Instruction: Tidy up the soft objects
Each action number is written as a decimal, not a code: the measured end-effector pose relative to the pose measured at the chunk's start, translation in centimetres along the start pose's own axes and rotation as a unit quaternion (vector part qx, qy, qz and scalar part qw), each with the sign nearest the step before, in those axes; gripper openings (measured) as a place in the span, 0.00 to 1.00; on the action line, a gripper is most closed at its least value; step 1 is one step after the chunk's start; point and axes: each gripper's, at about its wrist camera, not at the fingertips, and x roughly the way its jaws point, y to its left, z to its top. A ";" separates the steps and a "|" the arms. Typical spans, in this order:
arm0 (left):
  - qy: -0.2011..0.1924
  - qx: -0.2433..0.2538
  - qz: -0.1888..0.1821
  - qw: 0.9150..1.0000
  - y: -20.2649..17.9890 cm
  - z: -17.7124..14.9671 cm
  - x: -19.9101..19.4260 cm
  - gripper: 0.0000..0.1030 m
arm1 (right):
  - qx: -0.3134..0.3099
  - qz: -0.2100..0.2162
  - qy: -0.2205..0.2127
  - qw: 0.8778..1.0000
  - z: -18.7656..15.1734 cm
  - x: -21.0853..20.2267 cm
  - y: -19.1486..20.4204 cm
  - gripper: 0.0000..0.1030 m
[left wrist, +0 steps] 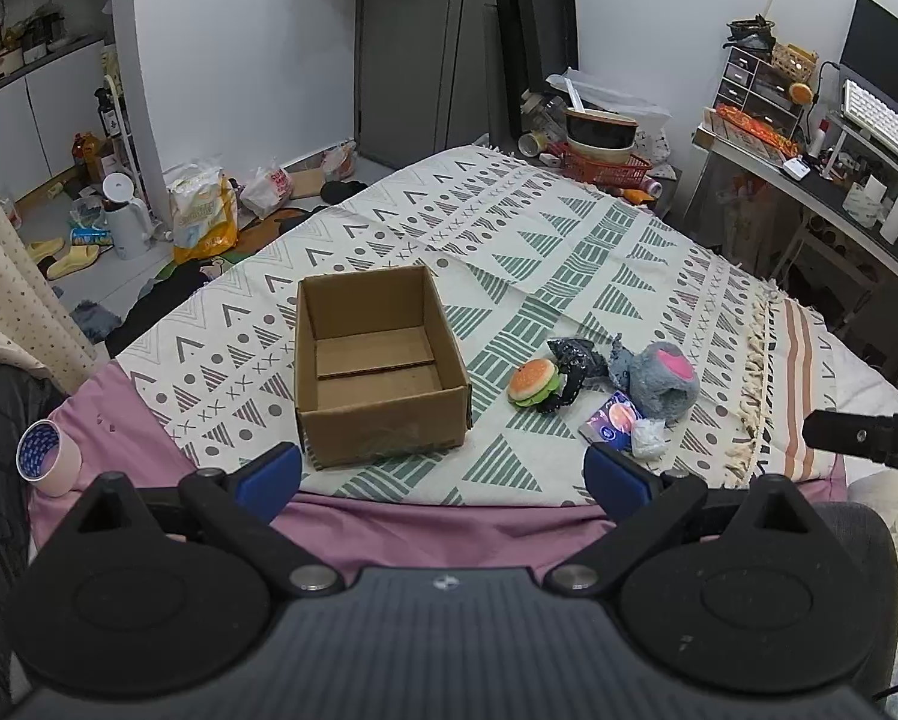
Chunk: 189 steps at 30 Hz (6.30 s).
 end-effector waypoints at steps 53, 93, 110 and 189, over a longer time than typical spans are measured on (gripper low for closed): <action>-0.004 -0.007 0.004 1.000 -0.3 -0.4 -0.7 0.97 | 0.003 0.005 -0.001 1.000 0.3 -0.2 -0.5 1.00; 0.061 -0.036 -0.051 0.996 -7.1 2.4 12.5 0.81 | 0.168 0.009 0.068 0.983 1.6 12.9 -8.7 0.85; 0.109 -0.039 -0.043 0.992 -9.6 4.6 20.2 0.66 | 0.263 0.045 0.088 0.960 1.2 18.8 -11.6 0.75; 0.103 0.100 -0.100 0.985 -12.1 3.1 24.0 0.51 | 0.268 0.048 0.003 0.962 1.1 20.6 -9.6 0.46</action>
